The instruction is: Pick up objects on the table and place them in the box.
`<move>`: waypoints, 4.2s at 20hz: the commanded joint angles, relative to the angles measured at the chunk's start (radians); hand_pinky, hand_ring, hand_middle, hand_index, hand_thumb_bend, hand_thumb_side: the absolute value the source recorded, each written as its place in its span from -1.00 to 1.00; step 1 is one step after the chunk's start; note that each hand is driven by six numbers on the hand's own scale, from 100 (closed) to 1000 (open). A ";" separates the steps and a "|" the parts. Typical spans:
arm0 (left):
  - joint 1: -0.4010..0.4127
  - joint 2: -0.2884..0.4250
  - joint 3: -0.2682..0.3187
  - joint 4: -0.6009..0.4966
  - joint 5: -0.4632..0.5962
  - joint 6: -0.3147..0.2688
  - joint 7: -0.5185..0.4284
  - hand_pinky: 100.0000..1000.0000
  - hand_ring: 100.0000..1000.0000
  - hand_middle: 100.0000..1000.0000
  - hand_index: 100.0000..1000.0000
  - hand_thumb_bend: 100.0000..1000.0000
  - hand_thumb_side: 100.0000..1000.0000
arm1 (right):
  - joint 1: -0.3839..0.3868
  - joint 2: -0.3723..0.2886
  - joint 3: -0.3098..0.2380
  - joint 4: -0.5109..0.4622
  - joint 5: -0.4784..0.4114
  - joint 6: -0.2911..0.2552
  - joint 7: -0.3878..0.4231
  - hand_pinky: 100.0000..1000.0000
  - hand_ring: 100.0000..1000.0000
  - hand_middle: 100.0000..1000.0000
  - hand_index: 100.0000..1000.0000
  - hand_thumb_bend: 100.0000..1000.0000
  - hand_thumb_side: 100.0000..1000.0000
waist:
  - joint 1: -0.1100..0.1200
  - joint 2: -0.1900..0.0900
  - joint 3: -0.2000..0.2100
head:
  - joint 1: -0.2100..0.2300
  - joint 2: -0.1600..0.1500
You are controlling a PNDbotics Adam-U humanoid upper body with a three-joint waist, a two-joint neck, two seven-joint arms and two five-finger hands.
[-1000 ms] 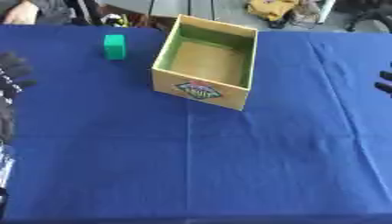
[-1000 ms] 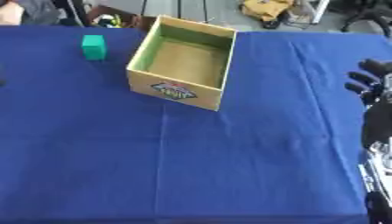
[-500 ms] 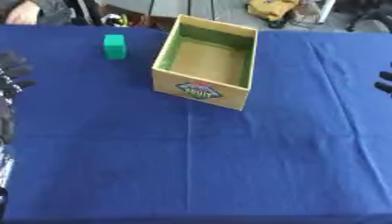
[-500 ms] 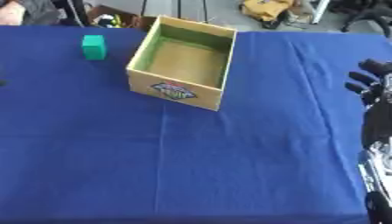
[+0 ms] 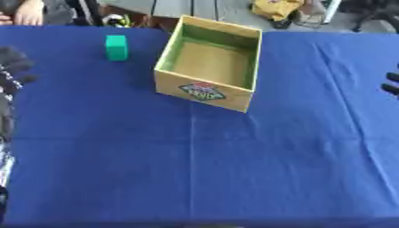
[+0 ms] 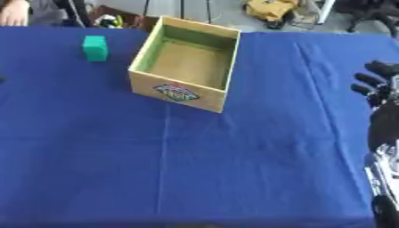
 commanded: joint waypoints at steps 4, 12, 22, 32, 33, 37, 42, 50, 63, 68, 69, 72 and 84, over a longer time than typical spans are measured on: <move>-0.198 0.106 -0.025 0.097 -0.253 0.100 -0.002 0.42 0.48 0.32 0.54 0.65 0.64 | -0.008 -0.014 0.003 -0.019 -0.007 -0.001 0.010 0.39 0.44 0.48 0.55 -0.99 0.77 | 0.000 -0.011 -0.012 | 0.013 -0.003; -0.575 0.196 -0.095 0.499 -0.819 0.117 -0.147 0.44 0.47 0.24 0.47 0.82 0.12 | -0.016 -0.011 0.018 -0.021 -0.006 0.002 0.027 0.39 0.44 0.48 0.55 -1.00 0.77 | 0.009 0.013 -0.061 | 0.054 -0.033; -0.815 0.202 -0.032 0.969 -1.362 0.043 -0.222 0.53 0.52 0.32 0.49 0.89 -0.17 | -0.023 -0.005 0.038 -0.024 0.002 0.005 0.052 0.39 0.44 0.48 0.55 -1.00 0.78 | 0.031 0.064 -0.173 | 0.120 -0.103; -0.820 0.208 -0.002 1.031 -1.416 0.005 -0.300 0.59 0.50 0.29 0.51 0.68 -0.43 | -0.029 0.016 0.042 -0.027 0.006 0.007 0.062 0.39 0.45 0.48 0.55 -1.00 0.79 | 0.032 0.102 -0.231 | 0.155 -0.135; -0.816 0.209 -0.001 1.031 -1.415 0.009 -0.299 0.58 0.49 0.28 0.51 0.68 -0.43 | -0.030 0.018 0.042 -0.027 0.006 0.007 0.062 0.39 0.45 0.48 0.55 -1.00 0.79 | 0.032 0.103 -0.230 | 0.153 -0.136; -0.805 0.214 0.003 1.037 -1.405 0.020 -0.298 0.57 0.47 0.23 0.49 0.53 -0.59 | -0.030 0.021 0.042 -0.026 0.007 0.008 0.064 0.38 0.44 0.48 0.55 -1.00 0.79 | 0.031 0.105 -0.228 | 0.151 -0.134; -0.794 0.217 -0.001 1.049 -1.396 0.031 -0.324 0.54 0.42 0.11 0.45 0.23 -0.94 | -0.031 0.023 0.043 -0.025 0.008 0.008 0.066 0.38 0.44 0.48 0.55 -1.00 0.79 | 0.028 0.108 -0.227 | 0.150 -0.132; -0.789 0.216 -0.004 1.045 -1.381 0.040 -0.345 0.29 -0.06 -0.30 0.11 -0.39 -1.00 | -0.026 0.025 0.041 -0.022 0.007 0.008 0.066 0.38 0.44 0.48 0.55 -1.00 0.79 | 0.026 0.101 -0.222 | 0.151 -0.122; -0.788 0.211 -0.027 0.961 -1.216 -0.005 -0.386 -0.12 -0.66 -0.59 -0.20 -0.67 -1.00 | 0.001 0.014 0.030 -0.011 0.005 0.009 0.057 0.38 0.44 0.48 0.55 -1.00 0.78 | 0.029 0.033 -0.168 | 0.127 -0.088; -0.784 0.211 -0.036 0.943 -1.195 -0.013 -0.398 -0.13 -0.66 -0.59 -0.21 -0.67 -1.00 | 0.004 0.012 0.029 -0.010 0.004 0.008 0.058 0.38 0.44 0.48 0.55 -1.00 0.78 | 0.030 0.024 -0.161 | 0.126 -0.087; -0.783 0.209 -0.036 0.942 -1.192 -0.013 -0.399 -0.15 -0.71 -0.61 -0.23 -0.66 -1.00 | 0.005 0.011 0.029 -0.009 0.003 0.008 0.058 0.38 0.44 0.47 0.55 -1.00 0.78 | 0.029 0.021 -0.161 | 0.125 -0.087; -0.785 0.194 -0.027 0.932 -1.161 -0.029 -0.396 -0.16 -0.74 -0.64 -0.27 -0.63 -1.00 | 0.011 0.008 0.025 -0.008 0.002 0.007 0.055 0.38 0.44 0.47 0.55 -1.00 0.78 | 0.027 0.011 -0.158 | 0.115 -0.084; -0.871 0.074 -0.054 0.813 -0.952 -0.115 -0.398 -0.19 -0.78 -0.70 -0.34 -0.62 -1.00 | 0.017 0.006 0.027 -0.003 -0.001 0.005 0.061 0.38 0.44 0.47 0.55 -1.00 0.78 | 0.022 -0.006 -0.173 | 0.113 -0.073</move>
